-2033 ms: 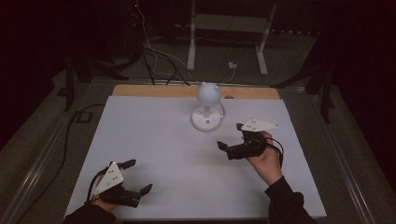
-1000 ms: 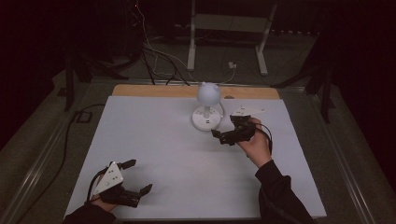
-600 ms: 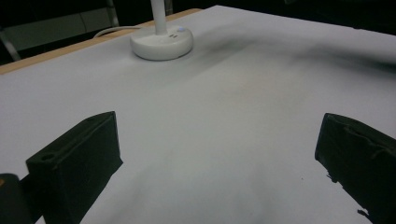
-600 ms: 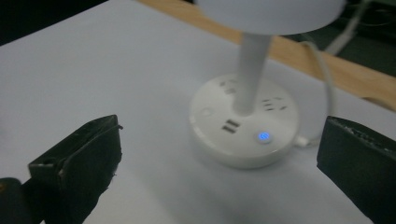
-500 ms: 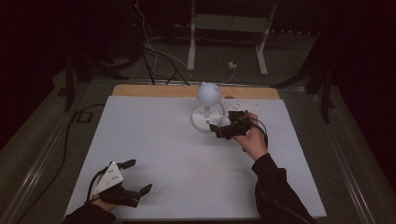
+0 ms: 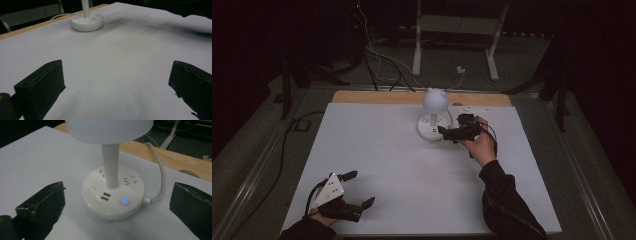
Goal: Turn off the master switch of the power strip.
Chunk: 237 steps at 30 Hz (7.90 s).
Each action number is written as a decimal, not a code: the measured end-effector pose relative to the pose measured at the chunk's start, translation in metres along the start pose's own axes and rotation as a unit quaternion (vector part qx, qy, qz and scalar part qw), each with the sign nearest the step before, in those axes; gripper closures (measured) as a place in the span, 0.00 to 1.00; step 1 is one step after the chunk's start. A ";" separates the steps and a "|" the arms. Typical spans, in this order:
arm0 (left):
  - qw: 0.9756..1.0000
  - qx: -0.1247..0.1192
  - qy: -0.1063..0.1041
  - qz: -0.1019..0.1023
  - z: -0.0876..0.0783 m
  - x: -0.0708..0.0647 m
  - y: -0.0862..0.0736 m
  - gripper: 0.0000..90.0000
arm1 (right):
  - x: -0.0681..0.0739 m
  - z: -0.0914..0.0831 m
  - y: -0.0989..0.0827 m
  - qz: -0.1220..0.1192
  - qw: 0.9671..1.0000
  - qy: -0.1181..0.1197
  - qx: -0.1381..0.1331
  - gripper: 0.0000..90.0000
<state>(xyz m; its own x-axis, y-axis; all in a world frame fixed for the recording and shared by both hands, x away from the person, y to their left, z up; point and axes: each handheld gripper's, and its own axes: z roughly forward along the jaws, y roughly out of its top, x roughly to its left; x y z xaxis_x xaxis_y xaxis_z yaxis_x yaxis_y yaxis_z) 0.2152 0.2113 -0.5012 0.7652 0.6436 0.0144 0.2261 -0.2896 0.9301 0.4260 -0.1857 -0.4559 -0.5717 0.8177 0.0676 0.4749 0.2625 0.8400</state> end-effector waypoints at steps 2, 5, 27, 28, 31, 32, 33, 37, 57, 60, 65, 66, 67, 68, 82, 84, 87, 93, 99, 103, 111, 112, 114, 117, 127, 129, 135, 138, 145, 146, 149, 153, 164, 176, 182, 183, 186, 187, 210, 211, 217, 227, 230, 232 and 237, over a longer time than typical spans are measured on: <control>1.000 0.000 0.000 -0.001 0.000 0.000 0.000 0.01 | -0.002 0.001 0.000 0.009 1.000 -0.008 -0.007 0.06; 1.000 -0.001 -0.001 -0.002 0.000 0.000 0.000 0.01 | -0.004 0.002 0.001 0.026 1.000 -0.014 -0.006 0.15; 1.000 0.003 0.000 -0.003 0.000 0.000 -0.001 0.01 | -0.003 0.016 -0.005 0.049 0.998 -0.034 0.018 0.68; 1.000 0.003 -0.001 -0.003 0.000 0.000 0.000 0.01 | -0.003 0.016 -0.005 0.049 0.998 -0.034 0.018 0.68; 1.000 0.003 -0.001 -0.003 0.000 0.000 -0.001 0.01 | -0.002 0.017 -0.004 0.044 0.998 -0.039 0.017 0.79; 1.000 0.004 -0.001 -0.003 0.000 0.000 -0.001 0.01 | -0.002 0.018 -0.004 0.044 0.998 -0.039 0.018 0.81; 1.000 0.004 -0.002 -0.003 0.000 0.000 0.000 0.01 | -0.001 0.018 -0.004 0.042 0.998 -0.040 0.019 0.83; 1.000 0.004 -0.002 -0.003 0.001 0.000 -0.001 0.01 | 0.001 0.019 -0.004 0.036 0.998 -0.048 0.020 0.98; 1.000 0.005 -0.003 0.000 0.001 0.000 -0.001 0.01 | 0.009 0.041 -0.012 -0.003 0.996 -0.079 0.027 1.00; 1.000 0.005 -0.003 -0.001 0.001 0.000 -0.001 0.01 | 0.008 0.044 -0.013 -0.003 0.996 -0.081 0.030 1.00; 1.000 0.003 -0.004 -0.001 0.000 0.000 0.000 0.01 | 0.009 0.050 -0.018 -0.013 0.996 -0.088 0.032 1.00; 1.000 0.004 -0.003 -0.001 0.000 0.000 -0.001 0.01 | 0.009 0.051 -0.019 -0.013 0.995 -0.089 0.033 1.00; 1.000 0.004 -0.003 -0.001 0.000 0.000 -0.001 0.01 | 0.008 0.052 -0.019 -0.011 0.995 -0.090 0.033 1.00; 1.000 0.005 -0.003 0.000 0.001 0.000 -0.001 0.01 | 0.008 0.053 -0.020 -0.008 0.995 -0.089 0.034 1.00; 1.000 0.005 -0.004 -0.001 0.001 0.000 -0.001 0.01 | 0.006 0.059 -0.024 -0.012 0.995 -0.092 0.041 1.00; 1.000 0.005 -0.004 -0.002 0.001 0.000 -0.001 0.01 | 0.007 0.060 -0.024 -0.018 0.995 -0.092 0.043 1.00; 1.000 0.006 -0.003 -0.001 0.001 0.000 -0.001 0.01 | 0.007 0.061 -0.026 -0.017 0.995 -0.092 0.042 1.00; 1.000 0.004 -0.004 -0.001 0.001 -0.001 0.000 0.01 | 0.008 0.061 -0.028 -0.020 0.994 -0.097 0.037 1.00; 1.000 0.004 -0.005 -0.002 0.001 -0.001 0.000 0.01 | 0.006 0.061 -0.029 -0.027 0.994 -0.101 0.034 1.00; 1.000 0.006 -0.005 -0.001 0.002 -0.001 -0.001 0.01 | 0.006 0.061 -0.028 -0.022 0.994 -0.101 0.040 1.00; 1.000 0.005 -0.005 -0.001 0.002 -0.002 0.000 0.01 | 0.010 0.062 -0.026 -0.041 0.992 -0.104 0.050 1.00; 1.000 0.004 -0.005 -0.001 0.001 -0.002 0.000 0.01 | 0.011 0.062 -0.025 -0.043 0.992 -0.109 0.053 1.00; 1.000 0.004 -0.005 -0.001 0.001 -0.002 0.000 0.01 | 0.011 0.062 -0.025 -0.038 0.992 -0.108 0.055 1.00; 1.000 0.004 -0.005 -0.001 0.001 -0.002 0.000 0.01 | 0.010 0.062 -0.026 -0.031 0.993 -0.107 0.049 1.00; 1.000 0.003 -0.006 -0.001 0.001 -0.002 0.000 0.01 | 0.012 0.064 -0.022 -0.036 0.990 -0.115 0.069 1.00; 1.000 0.003 -0.007 -0.002 0.001 -0.002 0.000 0.01 | 0.012 0.064 -0.022 -0.038 0.990 -0.115 0.070 1.00; 1.000 0.002 -0.007 -0.002 0.001 -0.002 0.000 0.01 | 0.013 0.064 -0.023 -0.037 0.990 -0.116 0.066 1.00; 1.000 0.003 -0.006 -0.002 0.001 -0.002 0.000 0.01 | 0.013 0.064 -0.025 -0.037 0.991 -0.119 0.058 1.00; 1.000 0.003 -0.006 -0.002 0.001 -0.001 0.000 0.01 | 0.013 0.064 -0.024 -0.031 0.991 -0.117 0.060 1.00; 1.000 0.002 -0.006 -0.002 0.001 -0.001 0.000 0.01 | 0.013 0.064 -0.024 -0.031 0.991 -0.117 0.060 1.00; 1.000 0.002 -0.006 -0.002 0.001 -0.001 0.000 0.01 | 0.014 0.064 -0.023 -0.039 0.990 -0.122 0.063 1.00; 1.000 0.002 -0.007 -0.002 0.001 -0.001 0.000 0.01 | 0.014 0.064 -0.023 -0.037 0.990 -0.123 0.062 1.00; 1.000 0.002 -0.006 -0.004 0.001 0.000 0.000 0.01 | 0.006 0.057 -0.024 -0.005 0.993 -0.105 0.045 0.78; 1.000 0.002 -0.005 -0.002 0.001 0.000 0.000 0.01 | 0.006 0.041 -0.023 0.019 0.999 -0.017 0.022 0.16; 1.000 0.002 -0.006 -0.002 0.001 0.000 0.000 0.01 | 0.004 0.032 -0.020 0.031 0.999 0.011 0.025 0.08; 1.000 0.002 -0.005 -0.002 0.001 0.000 0.000 0.01 | 0.005 0.031 -0.019 0.025 0.999 0.013 0.027 0.04; 1.000 0.003 -0.005 -0.002 0.001 0.000 0.000 0.01 | 0.009 0.025 -0.016 0.012 0.999 0.014 0.032 0.00; 1.000 0.003 -0.006 -0.002 0.001 0.000 0.000 0.01 | 0.011 0.024 -0.016 0.009 0.999 0.013 0.031 0.00; 1.000 0.004 -0.006 -0.002 0.000 -0.001 0.000 0.01 | 0.024 -0.027 -0.023 -0.031 0.998 0.051 0.016 0.00; 1.000 0.003 -0.006 -0.002 0.000 -0.001 0.000 0.01 | 0.024 -0.029 -0.025 -0.032 0.998 0.055 0.018 0.00; 1.000 0.002 -0.006 -0.003 0.000 -0.001 0.000 0.01 | 0.033 -0.043 -0.038 -0.036 0.997 0.072 0.018 0.00; 1.000 0.004 -0.006 -0.002 0.001 -0.001 0.000 0.01 | 0.037 -0.064 -0.065 -0.036 0.996 0.081 0.029 0.00; 1.000 0.003 -0.005 -0.003 0.000 -0.001 0.000 0.01 | 0.036 -0.070 -0.075 -0.041 0.996 0.074 0.036 0.00; 1.000 0.004 -0.006 -0.002 0.000 -0.001 0.000 0.01 | 0.035 -0.074 -0.080 -0.044 0.996 0.069 0.037 0.00; 1.000 0.004 -0.006 0.000 0.000 -0.001 0.000 0.01 | 0.033 -0.089 -0.092 -0.045 0.997 0.061 0.034 0.00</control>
<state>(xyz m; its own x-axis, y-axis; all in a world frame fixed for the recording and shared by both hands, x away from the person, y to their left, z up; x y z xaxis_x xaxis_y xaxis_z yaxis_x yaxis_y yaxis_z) 0.2144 0.2102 -0.5015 0.7725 0.6349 0.0091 0.2319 -0.2954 0.9268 0.3041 -0.2287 -0.4834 -0.6889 0.7222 0.0612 0.4601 0.3705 0.8069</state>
